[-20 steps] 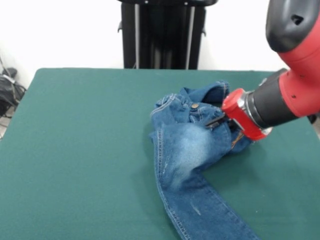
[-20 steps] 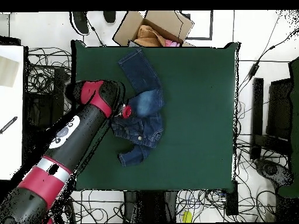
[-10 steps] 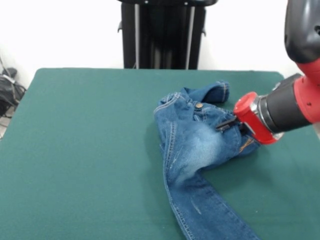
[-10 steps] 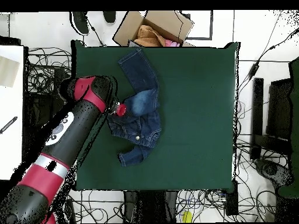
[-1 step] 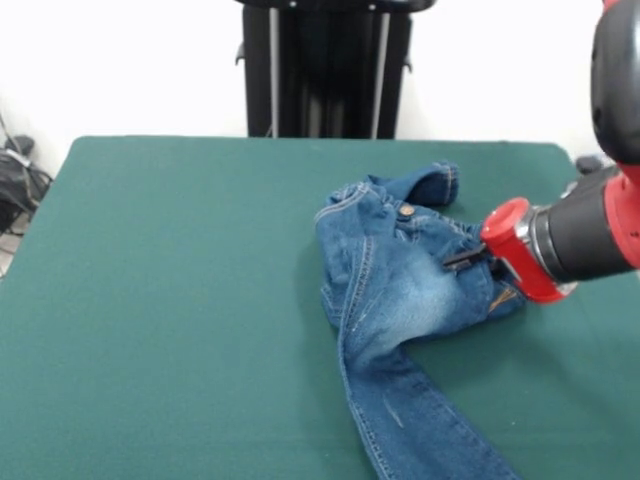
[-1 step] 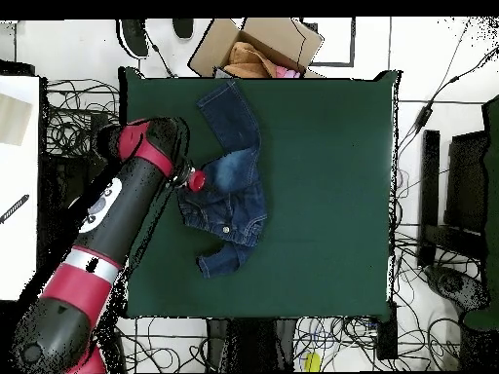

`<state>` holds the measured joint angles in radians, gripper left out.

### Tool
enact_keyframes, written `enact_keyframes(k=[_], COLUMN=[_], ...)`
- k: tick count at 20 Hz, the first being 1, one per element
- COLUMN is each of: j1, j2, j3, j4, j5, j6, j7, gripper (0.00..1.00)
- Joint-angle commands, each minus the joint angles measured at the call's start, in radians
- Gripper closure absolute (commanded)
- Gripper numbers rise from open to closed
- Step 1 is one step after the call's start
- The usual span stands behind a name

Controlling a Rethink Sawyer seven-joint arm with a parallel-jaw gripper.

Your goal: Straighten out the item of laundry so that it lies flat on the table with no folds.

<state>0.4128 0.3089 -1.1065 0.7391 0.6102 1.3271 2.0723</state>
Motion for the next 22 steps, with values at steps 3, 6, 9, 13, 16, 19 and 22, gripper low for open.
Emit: enact_keyframes(k=[3,6,9,13,16,19,22], j1=[-0.057,-0.066,-0.08,-0.105,-0.116,-0.142,-0.168], j2=[0.08,0.093,0.111,0.132,0.141,0.155,0.168], j3=[-0.041,-0.065,-0.095,-0.129,-0.146,-0.179,-0.224], j4=[-0.228,-0.269,-0.322,-0.386,-0.417,-0.474,-0.528], j5=[0.052,0.057,0.067,0.086,0.096,0.122,0.156], j6=[0.164,0.196,0.241,0.284,0.305,0.347,0.389], j7=[0.416,0.442,0.48,0.523,0.543,0.576,0.605], gripper=[1.0,1.0,1.0,1.0,1.0,1.0,1.0])
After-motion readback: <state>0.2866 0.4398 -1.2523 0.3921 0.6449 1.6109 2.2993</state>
